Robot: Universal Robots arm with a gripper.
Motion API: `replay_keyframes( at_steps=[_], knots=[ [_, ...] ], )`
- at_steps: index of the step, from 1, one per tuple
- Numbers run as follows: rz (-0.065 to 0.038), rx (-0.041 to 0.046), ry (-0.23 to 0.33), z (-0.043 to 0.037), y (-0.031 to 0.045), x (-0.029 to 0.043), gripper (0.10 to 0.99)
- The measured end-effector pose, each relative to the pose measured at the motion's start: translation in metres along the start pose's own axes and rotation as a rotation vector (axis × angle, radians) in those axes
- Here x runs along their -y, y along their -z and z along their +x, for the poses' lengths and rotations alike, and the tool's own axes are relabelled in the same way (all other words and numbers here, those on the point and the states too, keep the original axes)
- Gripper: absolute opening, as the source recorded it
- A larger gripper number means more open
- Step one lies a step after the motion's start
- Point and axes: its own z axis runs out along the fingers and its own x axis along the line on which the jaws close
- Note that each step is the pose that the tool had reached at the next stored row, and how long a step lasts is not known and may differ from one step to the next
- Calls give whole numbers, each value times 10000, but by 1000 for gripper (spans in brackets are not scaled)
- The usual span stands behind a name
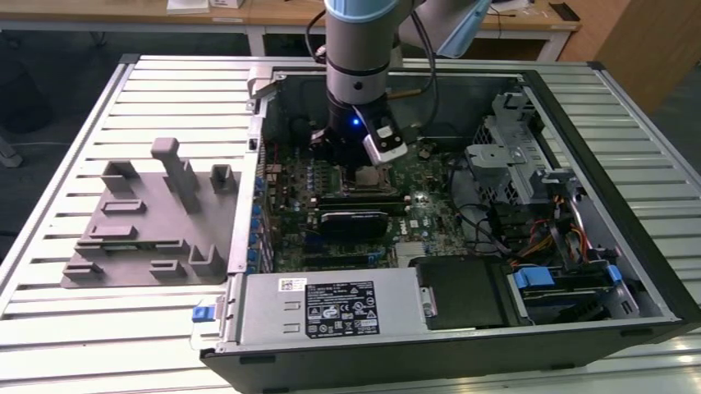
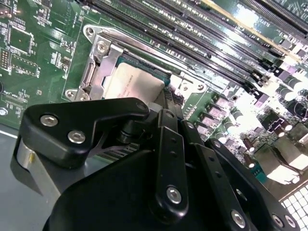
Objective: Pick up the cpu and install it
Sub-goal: 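Close the cpu cover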
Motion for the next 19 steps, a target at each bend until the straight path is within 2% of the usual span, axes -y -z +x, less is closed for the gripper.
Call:
replay_keyframes(
  at_steps=[4, 15, 19],
  knots=[
    [0, 0, -1, -1, 24, -1, 106],
    [0, 0, -1, -3, 223, -8, 106],
    [-2, 1, 0, -3, 233, -9, 106]
  ],
)
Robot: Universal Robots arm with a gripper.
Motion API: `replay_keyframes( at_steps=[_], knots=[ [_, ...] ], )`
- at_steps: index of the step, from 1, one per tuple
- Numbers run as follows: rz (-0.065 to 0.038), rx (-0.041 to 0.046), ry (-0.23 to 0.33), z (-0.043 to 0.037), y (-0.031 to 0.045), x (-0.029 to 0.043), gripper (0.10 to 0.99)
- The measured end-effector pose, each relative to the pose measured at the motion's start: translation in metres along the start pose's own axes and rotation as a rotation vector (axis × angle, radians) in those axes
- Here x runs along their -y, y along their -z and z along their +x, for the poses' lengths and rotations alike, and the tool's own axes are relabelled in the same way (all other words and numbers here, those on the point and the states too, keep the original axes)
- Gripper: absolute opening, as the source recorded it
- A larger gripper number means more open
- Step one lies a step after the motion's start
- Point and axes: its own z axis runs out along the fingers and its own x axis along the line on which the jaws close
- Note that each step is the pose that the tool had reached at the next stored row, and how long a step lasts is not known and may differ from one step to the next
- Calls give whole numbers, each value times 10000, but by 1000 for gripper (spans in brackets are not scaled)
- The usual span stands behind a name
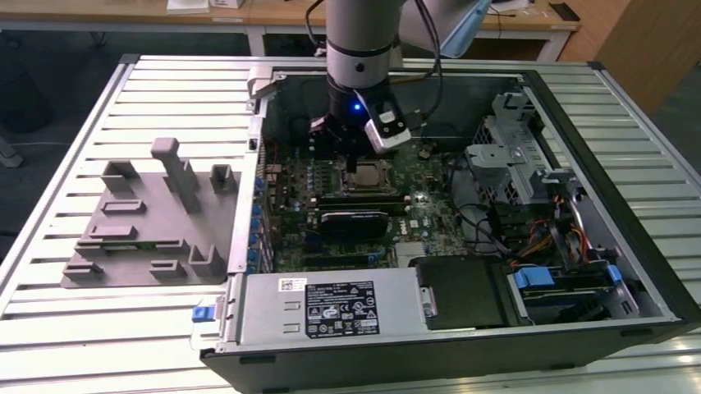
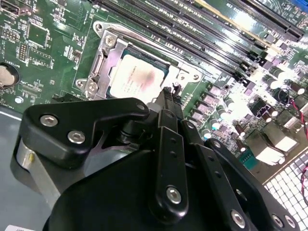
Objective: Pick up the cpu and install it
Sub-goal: 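Close the cpu cover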
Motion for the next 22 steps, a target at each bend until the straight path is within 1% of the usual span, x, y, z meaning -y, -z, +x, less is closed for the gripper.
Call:
replay_keyframes(
  at_steps=[3, 6, 17, 20, 22],
  knots=[
    [1, -1, 1, 0, 1, 0, 106],
    [2, -2, 1, -26, 1, -2, 106],
    [2, -2, 0, -253, -2, -16, 106],
    [3, -3, 0, -262, 2, -17, 106],
    [3, -2, -1, -263, 30, -19, 106]
  ],
)
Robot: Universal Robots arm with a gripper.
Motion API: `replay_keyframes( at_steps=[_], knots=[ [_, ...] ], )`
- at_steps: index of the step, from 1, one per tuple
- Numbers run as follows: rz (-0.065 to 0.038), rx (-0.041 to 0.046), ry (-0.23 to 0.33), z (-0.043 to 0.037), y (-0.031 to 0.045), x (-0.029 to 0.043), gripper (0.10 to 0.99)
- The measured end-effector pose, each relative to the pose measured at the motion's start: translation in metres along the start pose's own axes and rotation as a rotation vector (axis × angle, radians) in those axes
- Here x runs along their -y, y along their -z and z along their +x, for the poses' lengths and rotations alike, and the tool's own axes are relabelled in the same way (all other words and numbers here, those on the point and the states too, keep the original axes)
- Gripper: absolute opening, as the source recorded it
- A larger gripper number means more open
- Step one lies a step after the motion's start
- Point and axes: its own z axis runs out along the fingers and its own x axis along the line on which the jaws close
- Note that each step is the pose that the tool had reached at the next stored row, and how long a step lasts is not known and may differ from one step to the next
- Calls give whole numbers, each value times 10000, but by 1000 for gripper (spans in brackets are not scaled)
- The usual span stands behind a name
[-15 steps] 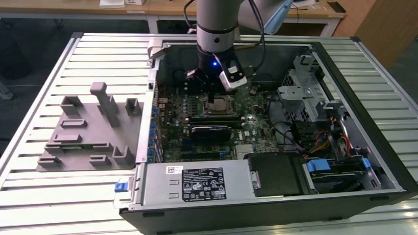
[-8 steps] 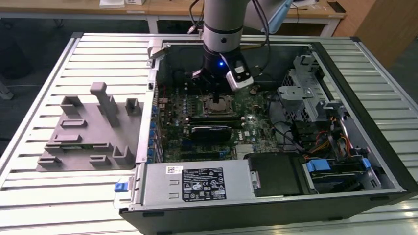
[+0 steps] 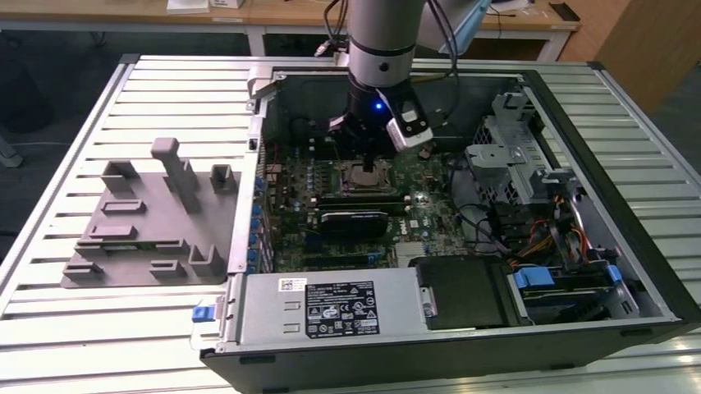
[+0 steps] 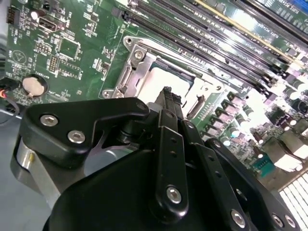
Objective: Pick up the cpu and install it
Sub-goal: 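Close the cpu cover, then install the first cpu locking lever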
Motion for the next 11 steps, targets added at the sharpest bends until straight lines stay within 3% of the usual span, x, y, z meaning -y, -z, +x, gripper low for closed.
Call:
replay_keyframes(
  at_steps=[5, 11],
  knots=[
    [0, 0, 1, -1, 104, -4, 106],
    [-1, 0, 1, -2, 115, -4, 106]
  ],
)
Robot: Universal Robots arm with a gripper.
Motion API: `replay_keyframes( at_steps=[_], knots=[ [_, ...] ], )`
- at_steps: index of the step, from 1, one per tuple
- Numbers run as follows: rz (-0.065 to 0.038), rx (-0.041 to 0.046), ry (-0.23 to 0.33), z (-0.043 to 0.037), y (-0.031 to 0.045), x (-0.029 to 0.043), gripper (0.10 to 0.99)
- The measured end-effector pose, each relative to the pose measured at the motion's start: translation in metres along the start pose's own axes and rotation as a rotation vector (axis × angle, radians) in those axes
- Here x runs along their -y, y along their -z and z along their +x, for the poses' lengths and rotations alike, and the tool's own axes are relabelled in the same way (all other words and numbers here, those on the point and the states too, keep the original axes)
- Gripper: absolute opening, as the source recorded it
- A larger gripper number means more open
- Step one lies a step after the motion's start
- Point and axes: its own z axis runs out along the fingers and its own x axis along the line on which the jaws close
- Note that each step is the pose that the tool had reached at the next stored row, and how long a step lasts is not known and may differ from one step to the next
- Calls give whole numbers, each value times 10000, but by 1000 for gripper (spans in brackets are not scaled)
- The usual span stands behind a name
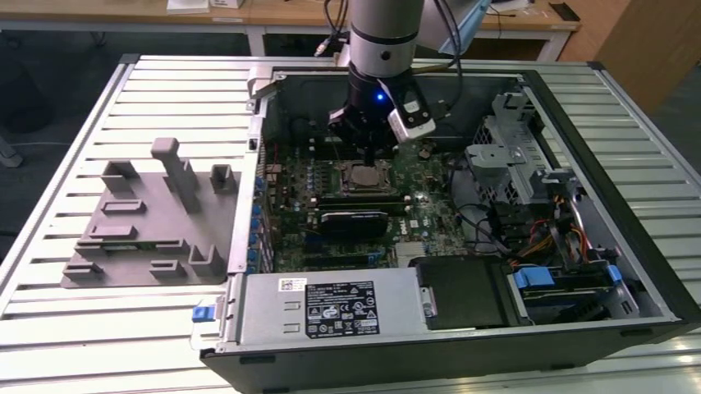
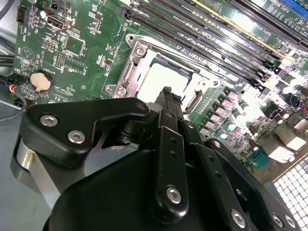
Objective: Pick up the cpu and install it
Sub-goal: 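Install the first cpu locking lever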
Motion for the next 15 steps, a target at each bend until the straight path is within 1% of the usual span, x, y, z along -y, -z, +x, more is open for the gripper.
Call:
replay_keyframes(
  at_steps=[7, 15],
  knots=[
    [4, -2, 0, 0, 12, 0, 106],
    [-1, 0, 0, -1, 95, -3, 106]
  ],
)
